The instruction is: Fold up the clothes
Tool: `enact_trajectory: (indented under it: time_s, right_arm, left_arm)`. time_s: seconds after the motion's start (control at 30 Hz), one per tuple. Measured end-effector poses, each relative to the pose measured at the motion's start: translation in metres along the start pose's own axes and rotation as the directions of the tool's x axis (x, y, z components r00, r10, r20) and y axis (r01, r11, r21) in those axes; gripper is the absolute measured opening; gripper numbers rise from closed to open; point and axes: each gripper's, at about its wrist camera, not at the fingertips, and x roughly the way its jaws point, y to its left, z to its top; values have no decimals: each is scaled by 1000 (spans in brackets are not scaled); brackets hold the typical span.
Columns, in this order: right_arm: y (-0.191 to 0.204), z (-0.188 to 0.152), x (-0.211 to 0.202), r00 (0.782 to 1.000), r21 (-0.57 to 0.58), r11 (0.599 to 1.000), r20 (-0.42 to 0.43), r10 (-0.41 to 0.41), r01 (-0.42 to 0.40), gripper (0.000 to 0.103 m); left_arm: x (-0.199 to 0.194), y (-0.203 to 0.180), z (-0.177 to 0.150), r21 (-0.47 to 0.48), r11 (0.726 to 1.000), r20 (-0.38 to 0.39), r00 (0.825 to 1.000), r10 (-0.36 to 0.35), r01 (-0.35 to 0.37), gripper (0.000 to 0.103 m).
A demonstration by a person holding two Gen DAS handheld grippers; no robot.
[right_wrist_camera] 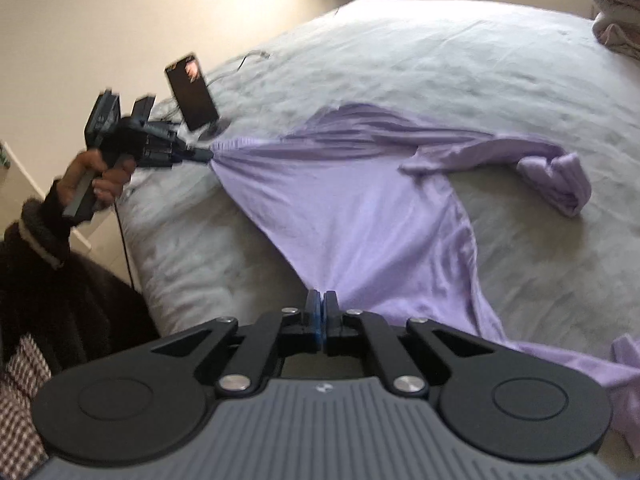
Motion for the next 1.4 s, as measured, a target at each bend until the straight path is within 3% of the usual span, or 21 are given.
enact_trajectory:
  time_s: [0.27, 0.37, 0.43, 0.5, 0.53, 0.63, 0.83, 0.9, 1.03, 1.13, 1.27, 1.4]
  right_arm:
    - [-4, -8, 46, 983, -14, 999, -177, -54, 52, 2]
    - [-4, -6, 51, 978, -7, 999, -202, -54, 54, 10]
    - [-3, 1, 47, 980, -8, 998, -187, -69, 69, 17]
    - [-2, 13, 41, 986, 9, 998, -150, -68, 70, 34]
    - [-2, 20, 39, 990, 24, 998, -128, -57, 60, 38]
    - [2, 43, 44, 996, 59, 997, -85, -39, 44, 38]
    - [17, 98, 86, 996, 121, 991, -79, -42, 51, 38]
    - [22, 117, 102, 996, 139, 989, -77, -49, 59, 38]
    - [30, 153, 130, 995, 179, 980, -75, -72, 84, 38]
    - [35, 181, 151, 994, 199, 975, -67, -88, 100, 38]
    - [41, 212, 180, 992, 201, 972, -64, -110, 120, 38]
    - [47, 234, 213, 985, 179, 970, -90, -149, 163, 38]
  left_arm:
    - [20, 4, -15, 67, 997, -83, 995, 49, -44, 7]
    - [20, 10, -15, 53, 998, -96, 995, 24, -19, 9]
    - [19, 16, -14, 22, 1000, -100, 995, -12, 15, 16]
    - [18, 25, -13, -29, 998, -97, 993, -61, 58, 22]
    - [18, 29, -12, -48, 996, -93, 993, -77, 73, 22]
    - [20, 34, -13, -80, 992, -75, 991, -107, 101, 22]
    - [25, 35, -15, -113, 985, -8, 991, -135, 133, 18]
    - [25, 29, -16, -83, 988, 20, 992, -127, 128, 9]
    - [22, 7, -17, 67, 987, 75, 986, -151, 146, 7]
    - [19, -9, -21, 182, 963, 103, 970, -220, 199, 7]
    - [25, -19, -21, 219, 933, 89, 947, -310, 285, 7]
    - [36, -30, -19, 238, 914, 51, 936, -349, 328, 7]
